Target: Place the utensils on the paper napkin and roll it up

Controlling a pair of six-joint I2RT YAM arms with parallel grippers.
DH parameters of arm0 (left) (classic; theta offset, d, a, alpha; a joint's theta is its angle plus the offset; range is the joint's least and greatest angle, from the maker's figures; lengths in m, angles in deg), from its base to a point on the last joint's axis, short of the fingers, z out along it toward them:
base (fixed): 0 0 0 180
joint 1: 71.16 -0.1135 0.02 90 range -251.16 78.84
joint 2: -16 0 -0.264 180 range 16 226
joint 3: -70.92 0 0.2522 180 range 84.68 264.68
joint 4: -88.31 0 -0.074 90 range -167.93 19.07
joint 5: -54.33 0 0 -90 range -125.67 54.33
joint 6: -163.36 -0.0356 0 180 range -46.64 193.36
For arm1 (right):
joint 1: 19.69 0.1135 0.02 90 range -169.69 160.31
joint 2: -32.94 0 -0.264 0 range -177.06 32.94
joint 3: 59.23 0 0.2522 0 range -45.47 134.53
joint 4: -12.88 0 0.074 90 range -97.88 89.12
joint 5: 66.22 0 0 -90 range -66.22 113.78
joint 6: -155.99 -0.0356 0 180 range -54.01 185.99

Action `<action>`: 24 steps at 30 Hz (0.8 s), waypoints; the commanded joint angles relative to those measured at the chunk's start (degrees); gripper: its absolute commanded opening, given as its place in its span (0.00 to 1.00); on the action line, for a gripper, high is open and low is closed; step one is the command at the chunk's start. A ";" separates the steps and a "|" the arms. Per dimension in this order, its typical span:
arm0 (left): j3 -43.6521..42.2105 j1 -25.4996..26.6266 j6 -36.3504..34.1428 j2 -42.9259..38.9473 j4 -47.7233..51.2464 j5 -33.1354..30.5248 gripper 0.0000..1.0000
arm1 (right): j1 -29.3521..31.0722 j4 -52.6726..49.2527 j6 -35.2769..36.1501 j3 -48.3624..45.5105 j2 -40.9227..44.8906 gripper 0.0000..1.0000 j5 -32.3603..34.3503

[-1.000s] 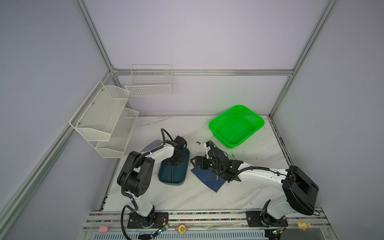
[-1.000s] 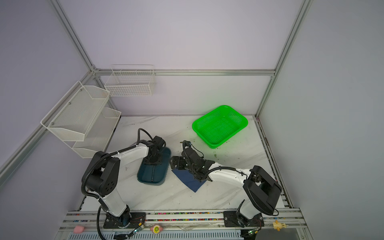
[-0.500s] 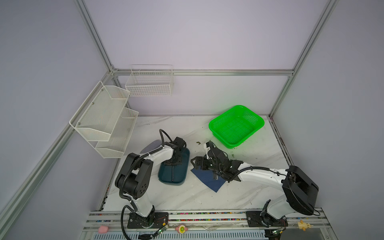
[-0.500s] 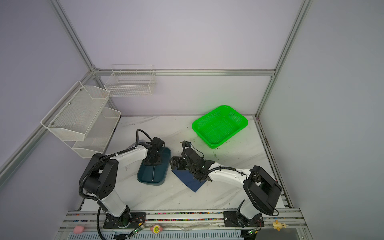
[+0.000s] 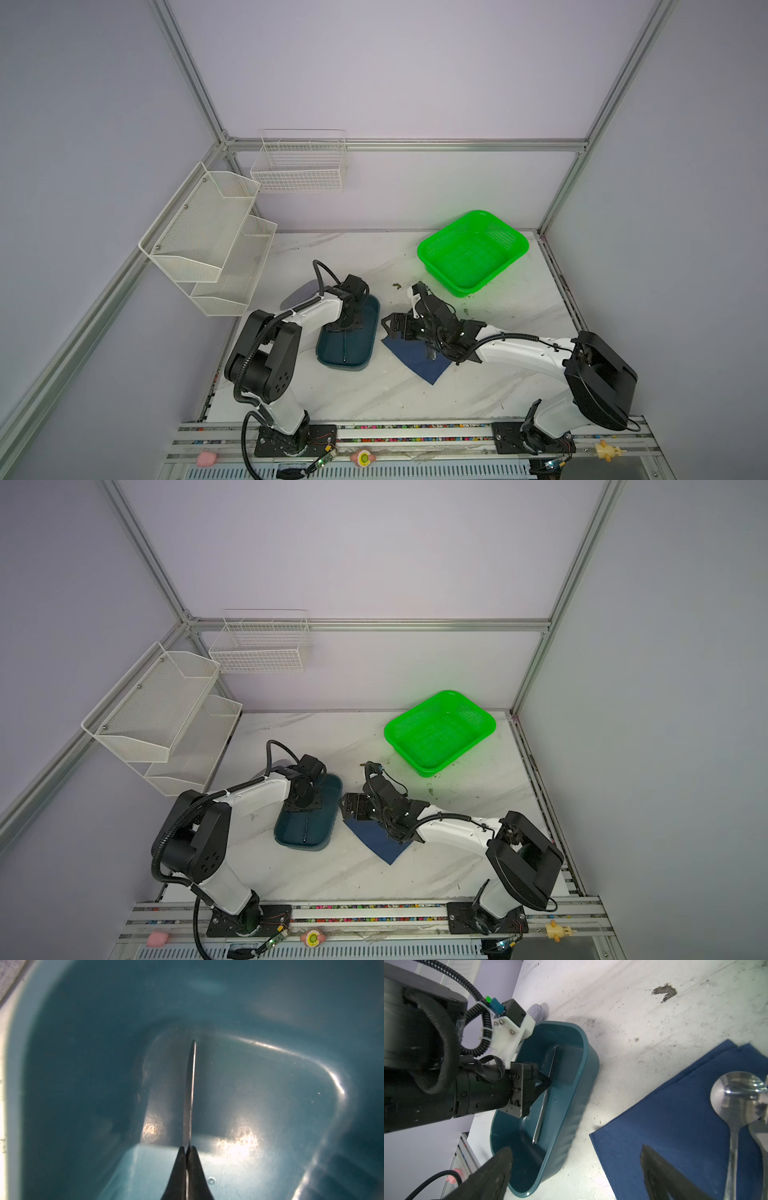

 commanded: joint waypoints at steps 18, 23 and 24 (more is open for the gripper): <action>-4.37 -1.56 2.13 -1.08 0.86 2.59 0.10 | 0.23 -1.35 -0.49 0.61 -0.08 0.97 0.57; -4.66 -1.78 2.33 -1.57 0.75 2.32 0.05 | 0.23 -1.50 -0.52 0.70 -0.08 0.97 0.57; -4.67 -1.78 2.31 -1.92 0.75 2.37 0.04 | 0.24 -1.57 -0.43 0.81 -0.01 0.97 0.65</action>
